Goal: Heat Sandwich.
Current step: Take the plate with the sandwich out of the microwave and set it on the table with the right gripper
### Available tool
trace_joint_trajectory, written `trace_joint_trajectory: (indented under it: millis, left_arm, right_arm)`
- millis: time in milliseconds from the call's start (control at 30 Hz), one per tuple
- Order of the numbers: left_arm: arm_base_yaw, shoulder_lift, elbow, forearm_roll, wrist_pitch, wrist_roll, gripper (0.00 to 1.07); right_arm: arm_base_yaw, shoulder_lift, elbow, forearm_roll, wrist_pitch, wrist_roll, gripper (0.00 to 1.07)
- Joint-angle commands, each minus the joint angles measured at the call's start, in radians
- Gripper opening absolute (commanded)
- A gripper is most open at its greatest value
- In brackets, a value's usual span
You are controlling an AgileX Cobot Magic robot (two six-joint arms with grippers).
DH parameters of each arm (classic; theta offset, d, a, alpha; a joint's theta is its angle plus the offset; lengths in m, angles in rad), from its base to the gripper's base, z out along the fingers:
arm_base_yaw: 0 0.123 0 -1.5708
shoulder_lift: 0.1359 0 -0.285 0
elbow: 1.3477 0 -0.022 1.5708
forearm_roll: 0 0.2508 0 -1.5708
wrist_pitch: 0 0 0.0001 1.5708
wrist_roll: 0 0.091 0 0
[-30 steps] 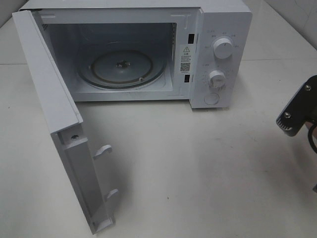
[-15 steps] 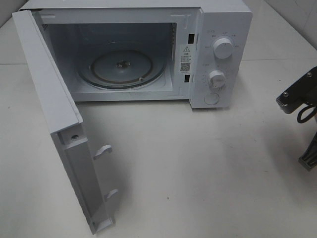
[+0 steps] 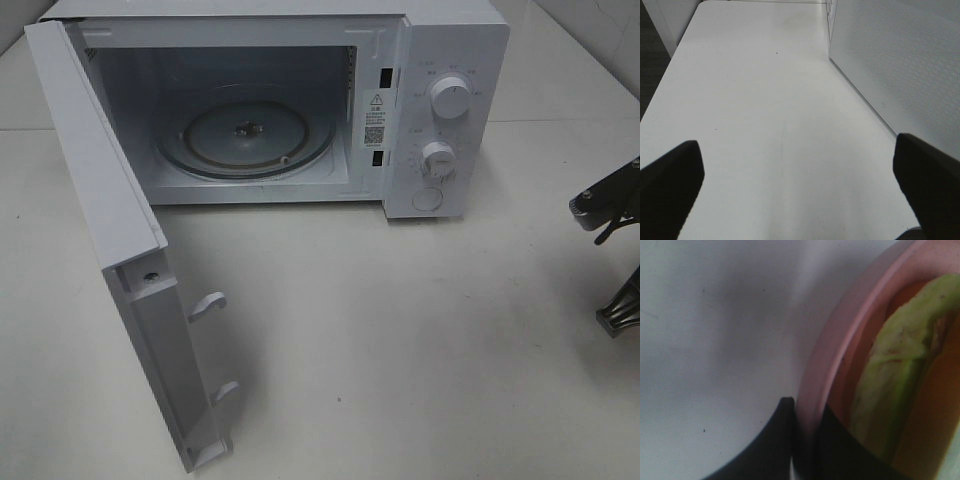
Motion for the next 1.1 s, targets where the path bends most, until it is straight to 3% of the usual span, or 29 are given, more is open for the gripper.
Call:
trace_joint_trajectory:
  millis: [33, 567, 1100]
  left_arm:
    - [0.001, -0.017, 0.001, 0.002, -0.004, 0.001, 0.98]
    - [0.001, -0.017, 0.001, 0.002, -0.004, 0.001, 0.98]
    - [0.001, -0.017, 0.001, 0.002, -0.004, 0.001, 0.98]
  right_arm:
    - [-0.025, 0.030, -0.006, -0.057, -0.030, 0.037, 0.00]
    - [-0.025, 0.182, -0.006, -0.203, -0.080, 0.213, 0.00]
    - [-0.025, 0.260, -0.006, -0.223, -0.132, 0.225, 0.00]
